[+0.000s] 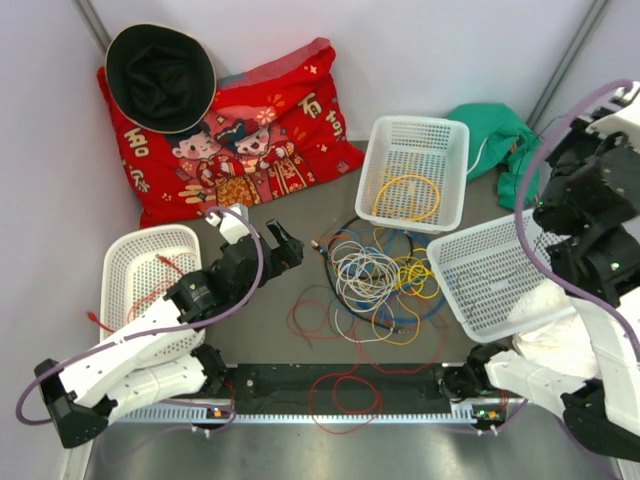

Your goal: Untangle the cables

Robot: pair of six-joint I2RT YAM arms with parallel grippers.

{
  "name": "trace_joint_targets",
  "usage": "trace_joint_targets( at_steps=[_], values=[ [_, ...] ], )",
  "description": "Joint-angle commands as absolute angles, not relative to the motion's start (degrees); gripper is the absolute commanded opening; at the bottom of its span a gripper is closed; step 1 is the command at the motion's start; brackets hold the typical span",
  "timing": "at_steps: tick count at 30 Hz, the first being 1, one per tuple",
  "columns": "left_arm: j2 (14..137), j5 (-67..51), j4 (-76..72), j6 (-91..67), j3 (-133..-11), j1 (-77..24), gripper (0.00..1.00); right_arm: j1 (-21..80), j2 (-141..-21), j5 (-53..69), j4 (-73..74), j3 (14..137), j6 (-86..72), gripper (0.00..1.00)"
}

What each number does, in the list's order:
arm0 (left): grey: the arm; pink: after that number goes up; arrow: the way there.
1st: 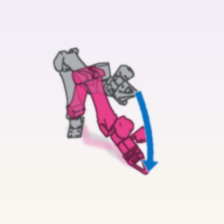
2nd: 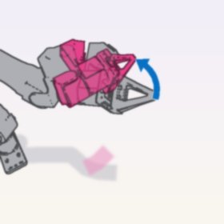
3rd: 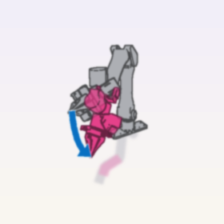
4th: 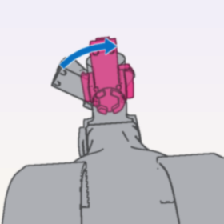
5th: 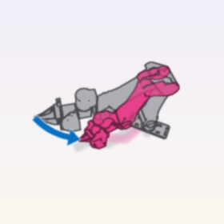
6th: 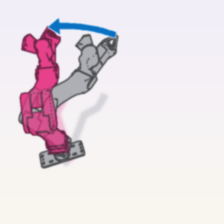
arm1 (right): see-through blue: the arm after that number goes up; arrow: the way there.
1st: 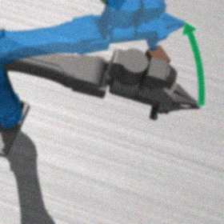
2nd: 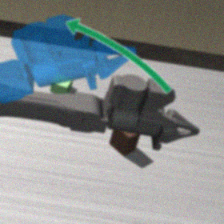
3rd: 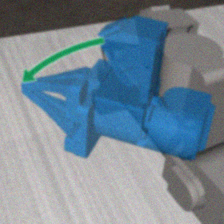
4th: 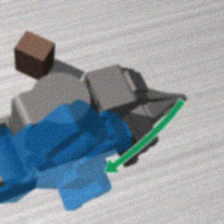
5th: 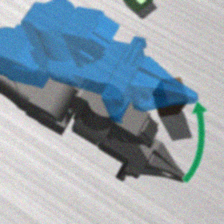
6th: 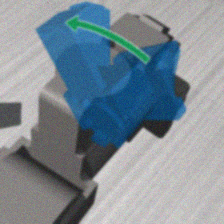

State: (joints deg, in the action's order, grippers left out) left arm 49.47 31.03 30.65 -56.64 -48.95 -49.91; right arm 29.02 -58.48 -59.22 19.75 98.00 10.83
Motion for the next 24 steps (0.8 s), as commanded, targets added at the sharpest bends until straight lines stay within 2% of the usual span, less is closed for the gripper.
trace_joint_targets(
  at_steps=[1, 8, 16, 17, 18, 19, 20, 23, 24],
  values=[
    [50.0, 30.3, 30.4, -55.7, -49.2, -49.8, 0.99, 22.3, -56.5, -57.0, 22.2, 87.3, 4.0, 0.00],
    [48.8, 30.1, 30.9, -55.5, -48.2, -49.8, 0.99, 10.9, -52.8, -50.0, 33.0, 77.1, -17.1, 0.00],
    [49.2, 27.0, 29.3, -58.4, -45.2, -49.8, 0.99, 4.0, -52.5, -40.4, 43.3, 65.2, -34.3, 0.00],
    [49.4, 26.1, 29.0, -58.5, -45.0, -49.8, 0.99, 3.9, -52.6, -39.6, 44.1, 64.3, -35.3, 0.07],
    [49.4, 25.7, 28.9, -58.5, -44.7, -49.8, 0.99, 3.9, -52.6, -38.9, 44.7, 62.8, -36.1, 0.40],
    [49.8, 25.4, 28.8, -58.3, -44.6, -49.8, 0.99, 4.0, -52.2, -38.0, 44.7, 62.0, -36.4, 0.54],
    [50.1, 25.1, 28.8, -58.0, -44.8, -49.8, 0.99, 3.9, -51.2, -36.3, 43.7, 61.1, -36.6, 0.75],
    [51.2, 24.5, 28.9, -56.4, -45.7, -49.8, 0.99, 4.3, -46.6, -33.6, 40.6, 59.0, -36.0, 0.99],
    [51.9, 24.3, 28.9, -56.0, -46.2, -49.8, 0.99, 4.7, -45.9, -33.6, 40.7, 59.5, -35.7, 0.99]
  ],
)
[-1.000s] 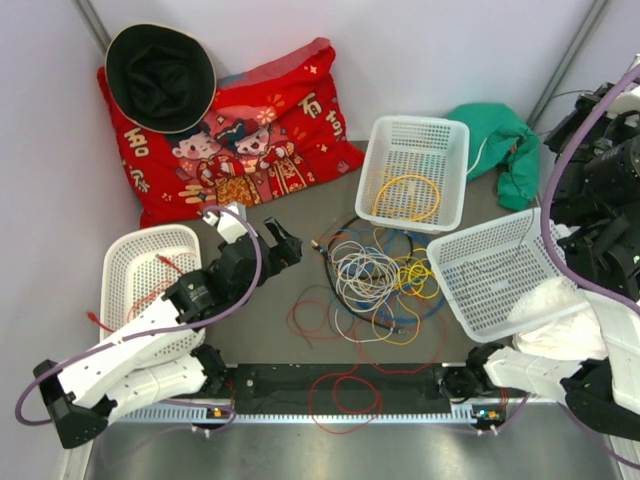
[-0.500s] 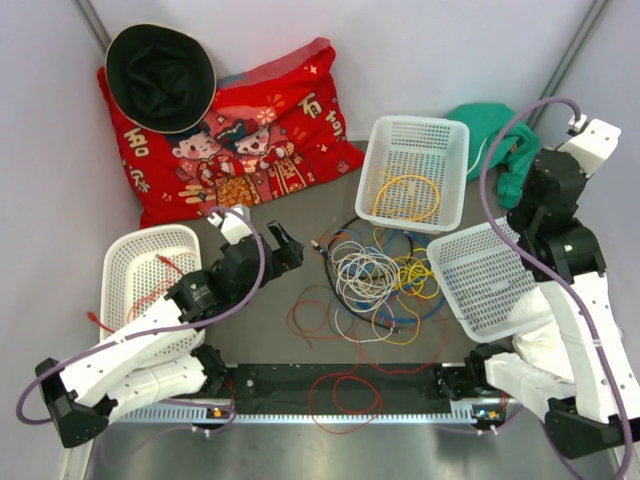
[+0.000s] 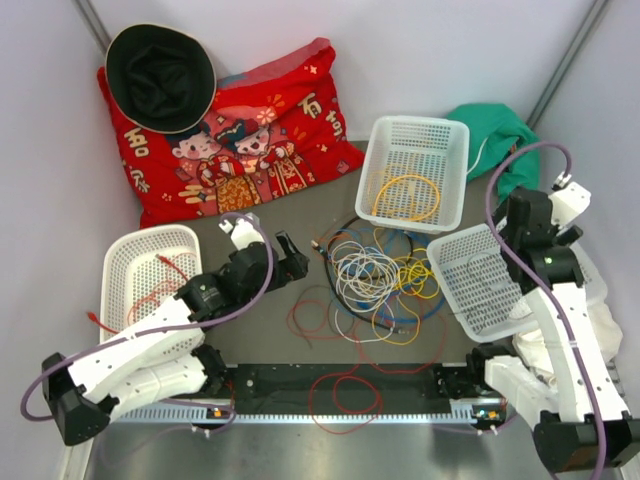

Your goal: Untangle the cables

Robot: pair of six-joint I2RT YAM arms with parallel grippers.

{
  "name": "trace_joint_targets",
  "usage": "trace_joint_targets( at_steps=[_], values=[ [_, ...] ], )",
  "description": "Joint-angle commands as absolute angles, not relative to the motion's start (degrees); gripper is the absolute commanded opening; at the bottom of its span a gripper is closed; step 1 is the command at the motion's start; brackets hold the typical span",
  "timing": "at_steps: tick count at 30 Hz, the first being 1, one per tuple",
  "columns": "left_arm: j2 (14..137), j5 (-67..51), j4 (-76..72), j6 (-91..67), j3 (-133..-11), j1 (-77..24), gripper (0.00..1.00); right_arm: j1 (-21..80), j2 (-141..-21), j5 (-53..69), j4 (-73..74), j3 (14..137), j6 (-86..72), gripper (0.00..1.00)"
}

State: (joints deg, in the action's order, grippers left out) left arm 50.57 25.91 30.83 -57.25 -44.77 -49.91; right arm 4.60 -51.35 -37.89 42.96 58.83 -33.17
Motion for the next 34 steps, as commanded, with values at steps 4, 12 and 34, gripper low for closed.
trace_joint_targets(
  at_steps=[4, 12, 34],
  values=[
    [53.7, 24.2, 29.3, -54.4, -47.7, -49.8, 0.99, 10.9, -43.9, -32.3, 40.4, 63.6, -30.9, 0.99],
    [57.6, 24.9, 33.4, -56.6, -49.0, -49.8, 0.99, 18.3, -43.7, -0.2, 33.8, 61.5, -24.7, 0.99],
    [63.7, 24.8, 38.9, -57.0, -49.9, -49.9, 0.99, 55.8, -51.0, -22.1, 25.6, 49.4, -19.0, 0.99]
  ],
)
